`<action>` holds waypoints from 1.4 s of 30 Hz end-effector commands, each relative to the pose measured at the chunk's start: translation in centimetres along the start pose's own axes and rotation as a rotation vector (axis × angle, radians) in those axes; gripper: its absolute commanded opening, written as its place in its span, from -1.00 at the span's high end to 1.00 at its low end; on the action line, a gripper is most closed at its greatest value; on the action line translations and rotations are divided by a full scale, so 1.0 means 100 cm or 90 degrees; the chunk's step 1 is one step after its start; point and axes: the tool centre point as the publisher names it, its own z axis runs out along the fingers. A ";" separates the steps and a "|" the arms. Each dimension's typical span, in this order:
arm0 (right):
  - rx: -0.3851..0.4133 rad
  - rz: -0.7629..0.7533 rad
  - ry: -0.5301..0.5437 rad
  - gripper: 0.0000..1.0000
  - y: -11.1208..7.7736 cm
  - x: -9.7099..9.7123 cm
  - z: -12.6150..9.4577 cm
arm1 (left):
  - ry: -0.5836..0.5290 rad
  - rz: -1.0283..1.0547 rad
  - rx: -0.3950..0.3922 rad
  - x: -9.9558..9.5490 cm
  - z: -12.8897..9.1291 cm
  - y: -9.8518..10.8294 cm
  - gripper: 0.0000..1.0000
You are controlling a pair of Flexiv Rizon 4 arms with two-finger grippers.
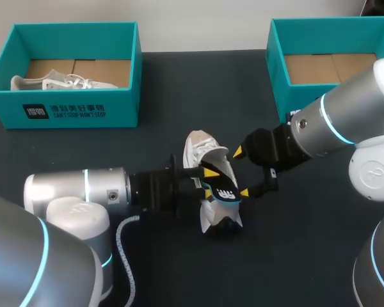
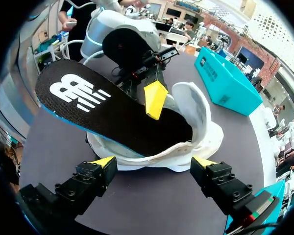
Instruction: Take the shoe out of the shoebox, open the shoe tongue, remove and reinsert the insole, then place the shoe into the shoebox
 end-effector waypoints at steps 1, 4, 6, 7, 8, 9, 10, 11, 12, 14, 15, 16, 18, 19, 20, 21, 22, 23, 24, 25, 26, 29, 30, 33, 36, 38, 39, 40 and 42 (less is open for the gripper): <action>0.001 0.000 -0.002 -1.00 0.001 0.001 0.001 | 0.011 0.002 0.003 0.000 -0.011 -0.015 0.10; 0.001 0.000 -0.002 -1.00 0.001 0.001 0.001 | 0.023 0.003 0.008 -0.001 -0.013 -0.019 0.07; 0.001 0.000 -0.002 -1.00 0.001 0.001 0.001 | 0.030 0.002 0.009 0.001 -0.015 -0.025 0.10; 0.001 0.000 -0.002 -1.00 0.001 0.001 0.001 | 0.033 0.002 0.007 0.002 -0.015 -0.027 0.15; 0.001 0.000 -0.002 -1.00 0.001 0.001 0.001 | 0.033 0.002 0.007 0.003 -0.015 -0.029 0.23; 0.001 0.000 -0.002 -1.00 0.001 0.001 0.001 | 0.036 0.001 0.009 0.004 -0.014 -0.031 0.36; 0.001 0.000 -0.002 -1.00 0.001 0.001 0.001 | 0.040 0.001 0.007 0.006 -0.014 -0.033 0.51; 0.001 0.000 -0.002 -1.00 0.001 0.001 0.001 | 0.041 0.003 0.008 0.008 -0.013 -0.034 0.61; 0.001 0.000 -0.002 -1.00 0.001 0.001 0.001 | 0.043 0.004 0.008 0.009 -0.011 -0.030 1.00; 0.001 0.000 -0.002 -1.00 0.001 0.001 0.001 | 0.044 0.003 0.006 0.012 -0.008 -0.028 1.00; 0.001 0.000 -0.002 -1.00 0.001 0.001 0.001 | 0.043 0.002 0.002 0.013 -0.007 -0.026 1.00; 0.001 0.000 -0.002 -1.00 0.001 0.001 0.001 | 0.041 0.004 0.000 0.013 -0.006 -0.024 1.00; 0.001 0.000 -0.002 -1.00 0.001 0.001 0.001 | 0.037 0.003 0.003 0.014 -0.004 -0.020 1.00; 0.001 0.000 -0.002 -1.00 0.001 0.001 0.001 | 0.036 0.009 0.003 0.015 -0.003 -0.017 1.00; 0.001 0.000 -0.002 -1.00 0.001 0.001 0.001 | 0.031 0.008 0.008 0.015 -0.003 -0.014 1.00; 0.001 0.000 -0.002 -1.00 0.001 0.001 0.001 | 0.035 0.014 0.001 0.015 -0.002 -0.009 1.00; 0.001 0.000 -0.002 -1.00 0.001 0.001 0.001 | 0.034 0.014 0.000 0.013 -0.002 -0.003 1.00; 0.001 0.000 -0.002 -1.00 0.001 0.001 0.001 | 0.034 0.014 0.001 0.012 -0.002 0.001 1.00; 0.001 0.000 -0.002 -1.00 0.001 0.001 0.001 | 0.034 0.019 -0.003 0.010 -0.003 0.006 1.00; 0.001 0.000 -0.002 -1.00 0.001 0.001 0.001 | 0.033 0.020 -0.003 0.008 -0.004 0.009 1.00; 0.001 0.000 -0.002 -1.00 0.001 0.001 0.001 | 0.032 0.022 -0.003 0.009 -0.005 0.005 1.00; 0.001 0.000 -0.002 -1.00 0.001 0.001 0.001 | 0.030 0.031 -0.014 0.006 -0.008 0.016 1.00; 0.001 0.000 -0.002 -1.00 0.001 0.001 0.001 | 0.031 0.032 -0.017 0.006 -0.008 0.019 1.00; 0.001 0.000 -0.002 -1.00 0.001 0.001 0.001 | 0.031 0.033 -0.024 0.006 -0.008 0.023 1.00; 0.001 0.000 -0.002 -1.00 0.001 0.001 0.001 | 0.028 0.032 -0.024 0.004 -0.010 0.018 0.65; 0.001 0.000 -0.002 -1.00 0.001 0.001 0.001 | 0.028 0.035 -0.018 0.003 -0.012 0.012 0.04; 0.001 0.000 -0.002 -1.00 0.001 0.001 0.001 | 0.028 0.037 -0.014 0.002 -0.013 0.009 0.01; 0.001 0.000 -0.002 -1.00 0.001 0.001 0.001 | 0.028 0.039 -0.012 0.002 -0.014 0.006 0.00; 0.001 0.000 -0.002 -1.00 0.001 0.001 0.001 | 0.023 0.042 -0.002 -0.001 -0.015 -0.001 0.00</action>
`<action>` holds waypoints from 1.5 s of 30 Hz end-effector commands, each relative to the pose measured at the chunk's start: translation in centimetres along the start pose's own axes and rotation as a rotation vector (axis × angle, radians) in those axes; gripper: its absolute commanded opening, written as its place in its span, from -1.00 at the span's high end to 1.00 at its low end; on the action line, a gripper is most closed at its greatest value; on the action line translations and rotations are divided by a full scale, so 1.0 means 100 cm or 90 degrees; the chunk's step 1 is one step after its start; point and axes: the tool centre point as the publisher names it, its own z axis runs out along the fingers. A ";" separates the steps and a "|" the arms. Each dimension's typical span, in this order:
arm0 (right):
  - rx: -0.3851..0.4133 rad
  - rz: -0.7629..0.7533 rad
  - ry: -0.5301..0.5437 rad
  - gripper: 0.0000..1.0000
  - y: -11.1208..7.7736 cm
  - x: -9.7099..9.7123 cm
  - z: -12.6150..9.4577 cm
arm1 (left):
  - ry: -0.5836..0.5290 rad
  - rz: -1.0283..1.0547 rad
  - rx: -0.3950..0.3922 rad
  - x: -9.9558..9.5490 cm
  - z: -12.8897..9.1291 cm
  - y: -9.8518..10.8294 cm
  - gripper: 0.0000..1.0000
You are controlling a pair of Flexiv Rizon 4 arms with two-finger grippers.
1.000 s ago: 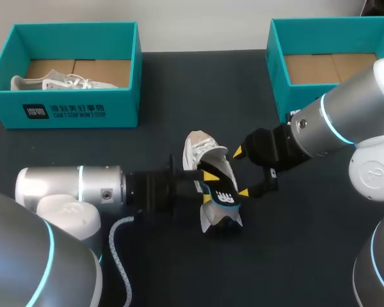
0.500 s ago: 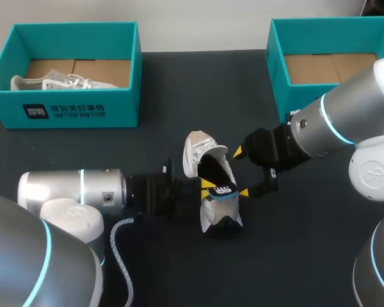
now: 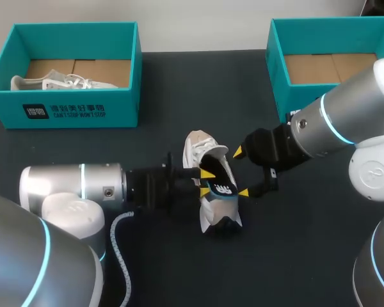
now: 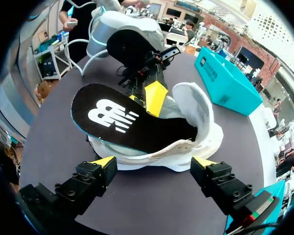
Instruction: Take the shoe out of the shoebox, open the shoe tongue, remove and reinsert the insole, then place the shoe into the shoebox
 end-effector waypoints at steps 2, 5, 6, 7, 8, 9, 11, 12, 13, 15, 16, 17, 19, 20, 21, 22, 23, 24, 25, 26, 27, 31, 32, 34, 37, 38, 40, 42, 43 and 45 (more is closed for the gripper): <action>0.001 0.000 -0.002 -1.00 0.001 0.001 0.001 | -0.009 0.005 0.014 -0.004 -0.008 -0.016 0.04; 0.001 0.000 -0.002 -1.00 0.001 0.001 0.001 | -0.010 0.009 0.029 -0.006 -0.011 -0.029 0.09; 0.001 0.000 -0.002 -1.00 0.001 0.001 0.001 | -0.008 0.011 0.035 -0.005 -0.011 -0.034 0.09; 0.001 0.000 -0.002 -1.00 0.001 0.001 0.001 | -0.006 0.012 0.039 -0.004 -0.011 -0.037 0.11; 0.001 0.000 -0.002 -1.00 0.001 0.001 0.001 | -0.006 0.011 0.042 -0.004 -0.010 -0.039 0.13; 0.001 0.000 -0.002 -1.00 0.001 0.001 0.001 | -0.001 0.013 0.047 -0.003 -0.009 -0.042 0.14; 0.001 0.000 -0.002 -1.00 0.001 0.001 0.001 | 0.004 0.010 0.053 0.001 -0.005 -0.043 0.21; 0.001 0.000 -0.002 -1.00 0.001 0.001 0.001 | 0.010 0.010 0.053 0.003 -0.002 -0.041 0.26; 0.001 0.000 -0.002 -1.00 0.001 0.001 0.001 | 0.013 0.009 0.053 0.005 0.000 -0.039 0.51; 0.001 0.000 -0.002 -1.00 0.001 0.001 0.001 | 0.021 0.006 0.053 0.009 0.004 -0.036 1.00; 0.001 0.000 -0.002 -1.00 0.001 0.001 0.001 | 0.025 0.005 0.051 0.010 0.006 -0.034 1.00; 0.001 0.000 -0.002 -1.00 0.001 0.001 0.001 | 0.031 0.006 0.048 0.012 0.007 -0.032 1.00; 0.001 0.000 -0.002 -1.00 0.001 0.001 0.001 | 0.035 0.013 0.038 0.015 0.009 -0.025 1.00; 0.001 0.000 -0.002 -1.00 0.001 0.001 0.001 | 0.038 0.016 0.032 0.015 0.009 -0.022 1.00; 0.001 0.000 -0.002 -1.00 0.001 0.001 0.001 | 0.040 0.017 0.028 0.016 0.010 -0.017 1.00; 0.001 0.000 -0.002 -1.00 0.001 0.001 0.001 | 0.040 0.019 0.022 0.015 0.009 -0.014 1.00; 0.001 0.000 -0.002 -1.00 0.001 0.001 0.001 | 0.042 0.024 0.017 0.015 0.009 -0.012 1.00; 0.001 0.000 -0.002 -1.00 0.001 0.001 0.001 | 0.044 0.032 0.009 0.013 0.008 -0.010 1.00; 0.001 0.000 -0.002 -1.00 0.001 0.001 0.001 | 0.044 0.034 0.004 0.013 0.007 -0.008 1.00; 0.001 0.000 -0.002 -1.00 0.001 0.001 0.001 | 0.043 0.035 -0.002 0.011 0.006 -0.004 1.00; 0.001 0.000 -0.002 -1.00 0.001 0.001 0.001 | 0.042 0.038 -0.008 0.010 0.005 -0.002 1.00; 0.001 0.000 -0.002 -1.00 0.001 0.001 0.001 | 0.046 0.041 -0.023 0.009 0.000 0.003 1.00; 0.001 0.000 -0.002 -1.00 0.001 0.001 0.001 | 0.047 0.040 -0.024 0.009 0.000 0.003 1.00; 0.001 0.000 -0.002 -1.00 0.001 0.001 0.001 | 0.049 0.039 -0.024 0.010 -0.001 0.002 1.00; 0.001 0.000 -0.002 -1.00 0.001 0.001 0.001 | 0.044 0.036 -0.017 0.011 -0.001 -0.004 0.55; 0.001 0.000 -0.002 -1.00 0.001 0.001 0.001 | 0.040 0.034 -0.013 0.010 -0.001 -0.006 0.20; 0.001 0.000 -0.002 -1.00 0.001 0.001 0.001 | 0.029 0.035 -0.006 0.008 -0.003 -0.010 0.11; 0.001 0.000 -0.002 -1.00 0.001 0.001 0.001 | 0.024 0.036 -0.001 0.004 -0.005 -0.014 0.04; 0.001 0.000 -0.002 -1.00 0.001 0.001 0.001 | 0.021 0.038 0.001 0.003 -0.006 -0.016 0.04; 0.001 0.000 -0.002 -1.00 0.001 0.001 0.001 | 0.019 0.035 0.007 0.001 -0.007 -0.018 0.07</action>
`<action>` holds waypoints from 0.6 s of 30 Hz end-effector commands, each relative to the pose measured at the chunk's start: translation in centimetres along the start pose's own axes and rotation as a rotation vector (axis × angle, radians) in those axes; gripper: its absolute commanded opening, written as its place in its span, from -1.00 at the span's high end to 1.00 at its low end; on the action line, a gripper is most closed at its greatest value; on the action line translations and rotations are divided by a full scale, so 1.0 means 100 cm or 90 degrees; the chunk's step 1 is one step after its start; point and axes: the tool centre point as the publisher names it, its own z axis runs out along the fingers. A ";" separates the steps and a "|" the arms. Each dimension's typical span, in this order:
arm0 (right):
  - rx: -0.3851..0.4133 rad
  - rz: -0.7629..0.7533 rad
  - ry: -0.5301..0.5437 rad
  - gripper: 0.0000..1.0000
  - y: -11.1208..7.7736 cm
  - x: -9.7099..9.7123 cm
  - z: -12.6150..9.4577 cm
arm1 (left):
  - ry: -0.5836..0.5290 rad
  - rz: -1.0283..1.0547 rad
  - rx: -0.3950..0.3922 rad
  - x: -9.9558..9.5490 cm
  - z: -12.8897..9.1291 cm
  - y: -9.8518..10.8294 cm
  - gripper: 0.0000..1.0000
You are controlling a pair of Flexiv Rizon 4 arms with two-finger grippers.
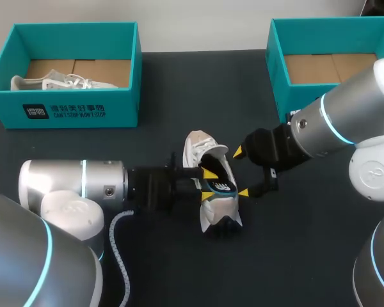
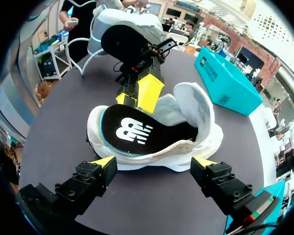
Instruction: Take the shoe out of the shoebox, open the shoe tongue, remove and reinsert the insole, then place the shoe into the shoebox
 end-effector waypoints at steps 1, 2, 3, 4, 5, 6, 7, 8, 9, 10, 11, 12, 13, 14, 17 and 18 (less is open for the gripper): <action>0.001 0.000 -0.002 -1.00 0.001 0.001 0.001 | -0.008 -0.001 0.007 0.001 -0.007 -0.006 0.09; 0.001 0.000 -0.002 -1.00 0.001 0.001 0.001 | -0.007 -0.002 0.011 0.001 -0.006 -0.008 0.11; 0.001 0.000 -0.002 -1.00 0.001 0.001 0.001 | -0.005 -0.002 0.019 0.000 -0.005 -0.011 0.13; 0.001 0.000 -0.002 -1.00 0.001 0.001 0.001 | -0.004 -0.004 0.021 0.000 -0.004 -0.014 0.16; 0.001 0.000 -0.002 -1.00 0.001 0.001 0.001 | -0.004 -0.005 0.027 -0.001 -0.004 -0.017 0.15; 0.001 0.000 -0.002 -1.00 0.001 0.001 0.001 | -0.003 -0.003 0.031 -0.002 -0.005 -0.019 0.13; 0.001 0.000 -0.002 -1.00 0.001 0.001 0.001 | -0.001 -0.001 0.034 -0.003 -0.006 -0.021 0.11; 0.001 0.000 -0.002 -1.00 0.001 0.001 0.001 | 0.000 0.000 0.037 -0.004 -0.008 -0.024 0.10; 0.001 0.000 -0.002 -1.00 0.001 0.001 0.001 | 0.003 0.002 0.041 -0.006 -0.009 -0.026 0.09; 0.001 0.000 -0.002 -1.00 0.001 0.001 0.001 | 0.005 0.005 0.042 -0.008 -0.011 -0.027 0.08; 0.001 0.000 -0.002 -1.00 0.001 0.001 0.001 | 0.012 0.010 0.042 -0.009 -0.013 -0.028 0.06; 0.001 0.000 -0.002 -1.00 0.001 0.001 0.001 | 0.015 0.012 0.045 -0.011 -0.016 -0.029 0.07; 0.001 0.000 -0.002 -1.00 0.001 0.001 0.001 | 0.020 0.015 0.045 -0.012 -0.018 -0.030 0.07; 0.001 0.000 -0.002 -1.00 0.001 0.001 0.001 | 0.023 0.017 0.044 -0.013 -0.021 -0.030 0.07; 0.001 0.000 -0.002 -1.00 0.001 0.001 0.001 | 0.036 0.023 0.040 -0.016 -0.028 -0.028 0.06; 0.001 0.000 -0.002 -1.00 0.001 0.001 0.001 | 0.041 0.025 0.041 -0.016 -0.030 -0.028 0.07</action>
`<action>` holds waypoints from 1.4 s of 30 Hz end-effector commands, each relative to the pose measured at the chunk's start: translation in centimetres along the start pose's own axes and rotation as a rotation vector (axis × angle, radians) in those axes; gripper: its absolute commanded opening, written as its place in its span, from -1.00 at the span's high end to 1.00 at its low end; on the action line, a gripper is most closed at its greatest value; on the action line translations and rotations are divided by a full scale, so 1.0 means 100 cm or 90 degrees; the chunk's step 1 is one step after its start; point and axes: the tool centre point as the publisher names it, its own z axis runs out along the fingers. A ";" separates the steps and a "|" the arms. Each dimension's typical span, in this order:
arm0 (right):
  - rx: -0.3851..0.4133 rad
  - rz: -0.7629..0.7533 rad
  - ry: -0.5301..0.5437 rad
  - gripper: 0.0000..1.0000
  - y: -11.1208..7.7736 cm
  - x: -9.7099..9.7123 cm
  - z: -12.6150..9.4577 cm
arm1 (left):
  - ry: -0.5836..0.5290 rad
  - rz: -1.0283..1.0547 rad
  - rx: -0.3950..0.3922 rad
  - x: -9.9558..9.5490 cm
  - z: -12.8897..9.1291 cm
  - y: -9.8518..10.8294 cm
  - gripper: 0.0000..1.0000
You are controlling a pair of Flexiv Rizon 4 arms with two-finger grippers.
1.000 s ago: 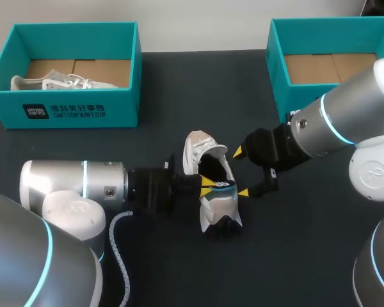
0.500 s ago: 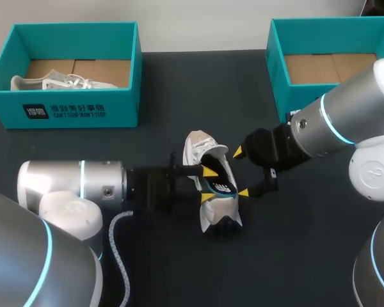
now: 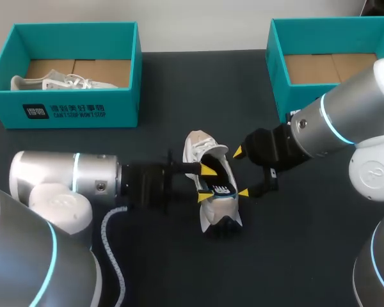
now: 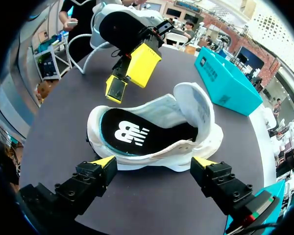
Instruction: Take the shoe out of the shoebox, open the shoe tongue, remove and reinsert the insole, then place the shoe into the shoebox
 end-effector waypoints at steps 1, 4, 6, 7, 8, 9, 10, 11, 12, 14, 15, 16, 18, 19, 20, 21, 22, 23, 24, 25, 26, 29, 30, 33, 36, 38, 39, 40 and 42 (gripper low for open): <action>0.001 0.000 -0.002 -1.00 0.001 0.001 0.001 | 0.022 0.003 0.003 -0.005 -0.017 -0.002 0.07; 0.001 0.000 -0.002 -1.00 0.001 0.001 0.001 | 0.032 0.008 0.004 -0.007 -0.022 -0.002 0.04; 0.001 0.000 -0.002 -1.00 0.001 0.001 0.001 | 0.046 0.017 0.008 -0.011 -0.024 -0.001 0.02; 0.001 0.000 -0.002 -1.00 0.001 0.001 0.001 | 0.051 0.021 0.008 -0.014 -0.025 -0.001 -0.07; 0.001 0.000 -0.002 -1.00 0.001 0.001 0.001 | 0.061 0.024 0.015 -0.018 -0.026 -0.001 -0.13; 0.001 0.000 -0.002 -1.00 0.001 0.001 0.001 | 0.074 0.035 0.018 -0.022 -0.026 -0.002 -0.08; 0.001 0.000 -0.002 -1.00 0.001 0.001 0.001 | 0.087 0.041 0.018 -0.025 -0.027 -0.002 -0.10; 0.001 0.000 -0.002 -1.00 0.001 0.001 0.001 | 0.111 0.048 0.029 -0.029 -0.027 -0.002 -0.17; 0.001 0.000 -0.002 -1.00 0.001 0.001 0.001 | 0.138 0.058 0.035 -0.032 -0.027 -0.003 -0.20; 0.001 0.000 -0.002 -1.00 0.001 0.001 0.001 | 0.203 0.068 0.049 -0.036 -0.027 -0.003 -0.27; 0.001 0.000 -0.002 -1.00 0.001 0.001 0.001 | 0.236 0.082 0.055 -0.038 -0.026 -0.002 -0.39; 0.001 0.000 -0.002 -1.00 0.001 0.001 0.001 | 0.262 0.084 0.056 -0.040 -0.026 -0.002 -0.57; 0.001 0.000 -0.002 -1.00 0.001 0.001 0.001 | 0.316 0.103 0.058 -0.045 -0.024 0.000 -0.69; 0.001 0.000 -0.002 -1.00 0.001 0.001 0.001 | 0.340 0.104 0.052 -0.048 -0.024 0.001 -0.93; 0.001 0.000 -0.002 -1.00 0.001 0.001 0.001 | 0.367 0.109 0.055 -0.050 -0.024 0.003 -1.00; 0.002 0.005 -0.004 -1.00 -0.001 0.001 -0.003 | 0.388 0.117 0.049 -0.053 -0.024 0.003 -1.00; 0.002 0.010 -0.005 -1.00 -0.003 0.001 -0.007 | 0.416 0.115 0.045 -0.056 -0.024 0.004 -1.00; 0.006 0.013 -0.003 -1.00 -0.005 0.002 -0.011 | 0.442 0.125 0.047 -0.058 -0.025 0.004 -1.00; 0.011 0.013 -0.001 -1.00 -0.007 0.002 -0.016 | 0.456 0.129 0.047 -0.061 -0.026 0.003 -1.00; 0.015 0.015 -0.001 -1.00 -0.009 0.003 -0.021 | 0.477 0.124 0.048 -0.064 -0.027 0.002 -1.00; 0.018 0.018 0.001 -1.00 -0.010 0.003 -0.025 | 0.489 0.123 0.052 -0.065 -0.028 0.002 -1.00; 0.032 0.017 0.007 -1.00 -0.015 0.004 -0.041 | 0.489 0.123 0.052 -0.065 -0.028 0.002 -1.00; 0.032 0.016 0.002 -1.00 -0.016 0.003 -0.048 | 0.489 0.123 0.052 -0.065 -0.028 0.002 -1.00; 0.035 0.014 -0.002 -1.00 -0.018 0.001 -0.068 | 0.489 0.123 0.052 -0.065 -0.028 0.002 -1.00; 0.047 0.012 -0.002 -1.00 -0.018 -0.002 -0.091 | 0.489 0.123 0.052 -0.065 -0.028 0.002 -1.00; 0.052 0.019 -0.010 -1.00 -0.017 -0.004 -0.106 | 0.489 0.123 0.052 -0.065 -0.028 0.002 -1.00; 0.059 0.014 -0.007 -1.00 -0.015 -0.006 -0.112 | 0.489 0.123 0.052 -0.065 -0.028 0.002 -1.00; 0.058 0.014 -0.009 -1.00 -0.014 -0.007 -0.118 | 0.489 0.123 0.052 -0.065 -0.028 0.002 -1.00; 0.063 0.018 -0.012 -1.00 -0.011 -0.009 -0.131 | 0.489 0.123 0.052 -0.065 -0.028 0.002 -1.00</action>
